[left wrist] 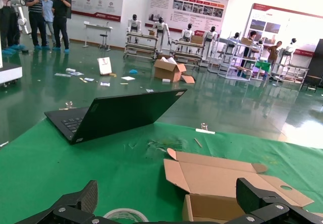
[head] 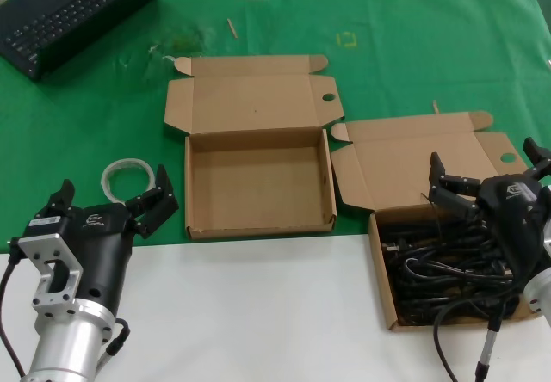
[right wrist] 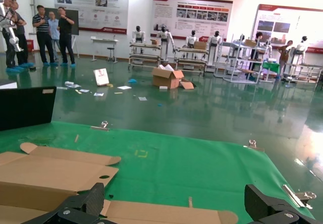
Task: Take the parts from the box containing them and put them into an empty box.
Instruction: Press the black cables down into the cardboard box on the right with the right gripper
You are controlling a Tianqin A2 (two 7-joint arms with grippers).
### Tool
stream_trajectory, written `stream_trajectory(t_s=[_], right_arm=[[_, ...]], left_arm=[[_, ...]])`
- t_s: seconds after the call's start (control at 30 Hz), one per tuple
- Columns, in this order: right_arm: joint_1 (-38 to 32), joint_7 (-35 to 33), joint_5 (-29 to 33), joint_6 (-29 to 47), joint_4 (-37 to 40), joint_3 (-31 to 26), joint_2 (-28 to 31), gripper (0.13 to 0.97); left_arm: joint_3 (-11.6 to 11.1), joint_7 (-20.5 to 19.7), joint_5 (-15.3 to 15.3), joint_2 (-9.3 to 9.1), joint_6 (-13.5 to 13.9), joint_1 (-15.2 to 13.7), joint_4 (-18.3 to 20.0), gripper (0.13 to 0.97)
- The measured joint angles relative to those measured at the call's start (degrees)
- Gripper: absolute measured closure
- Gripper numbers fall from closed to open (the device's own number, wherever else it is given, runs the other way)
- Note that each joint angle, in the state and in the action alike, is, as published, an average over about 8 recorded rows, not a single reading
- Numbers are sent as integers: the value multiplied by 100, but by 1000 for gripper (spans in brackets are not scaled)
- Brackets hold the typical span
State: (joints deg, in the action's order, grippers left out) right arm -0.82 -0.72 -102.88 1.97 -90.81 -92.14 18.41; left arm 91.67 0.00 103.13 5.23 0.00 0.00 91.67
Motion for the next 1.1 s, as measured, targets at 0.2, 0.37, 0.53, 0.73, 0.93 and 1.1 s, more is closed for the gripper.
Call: stream_trajectory(t_s=[0.2, 0.37, 0.53, 0.73, 0.93, 1.1], right_arm=[[0, 0, 0, 0, 0, 0, 0, 129], [0, 0, 0, 0, 0, 0, 0, 129], [0, 0, 0, 0, 0, 0, 0, 129], [8, -7, -6, 42, -13, 18, -22, 129], [16, -5, -15, 66, -22, 21, -26, 129], [1, 22, -25, 36, 7, -25, 18, 129]], left_arm=[[0, 0, 0, 0, 0, 0, 0, 132], [0, 0, 0, 0, 0, 0, 0, 153], [0, 0, 0, 0, 0, 0, 0, 178], [1, 0, 0, 0, 0, 0, 0, 254], [1, 0, 0, 0, 0, 0, 0, 288], [1, 0, 0, 0, -1, 0, 0, 392]])
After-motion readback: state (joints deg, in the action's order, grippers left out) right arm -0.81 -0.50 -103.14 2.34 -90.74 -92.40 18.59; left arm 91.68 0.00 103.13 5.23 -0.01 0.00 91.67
